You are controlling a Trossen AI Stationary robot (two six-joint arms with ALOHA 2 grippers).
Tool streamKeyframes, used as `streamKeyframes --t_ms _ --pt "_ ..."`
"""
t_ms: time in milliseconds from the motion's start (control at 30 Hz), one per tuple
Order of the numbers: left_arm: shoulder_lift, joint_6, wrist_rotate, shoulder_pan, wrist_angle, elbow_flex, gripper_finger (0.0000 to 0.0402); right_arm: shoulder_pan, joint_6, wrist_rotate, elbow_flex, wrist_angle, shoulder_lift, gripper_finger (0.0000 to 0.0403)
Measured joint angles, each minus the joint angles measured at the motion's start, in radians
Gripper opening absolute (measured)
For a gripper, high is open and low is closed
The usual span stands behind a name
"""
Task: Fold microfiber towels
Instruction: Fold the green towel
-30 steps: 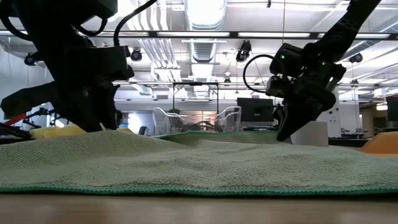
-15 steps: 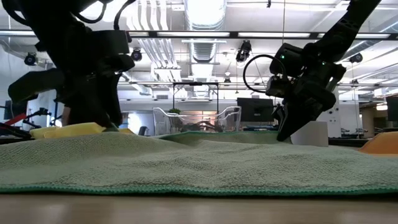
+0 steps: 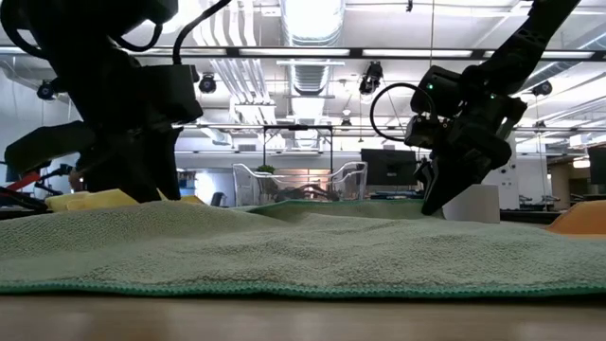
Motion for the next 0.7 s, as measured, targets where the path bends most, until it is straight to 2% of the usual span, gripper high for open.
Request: streamKeyframes --t_ms 133,467,700 --pt "0.000 -0.001 0.000 0.000 0.001 -0.009 0.0086 0.000 0.001 0.000 0.000 0.000 0.000 0.0009" --pt "0.000 0.000 0.000 0.006 0.047 -0.011 0.0021 0.000 0.001 0.000 0.000 0.000 0.000 0.0009" --pt "0.000 0.000 0.032 0.018 0.053 -0.015 0.0001 0.000 0.002 0.000 0.000 0.000 0.000 0.0009"
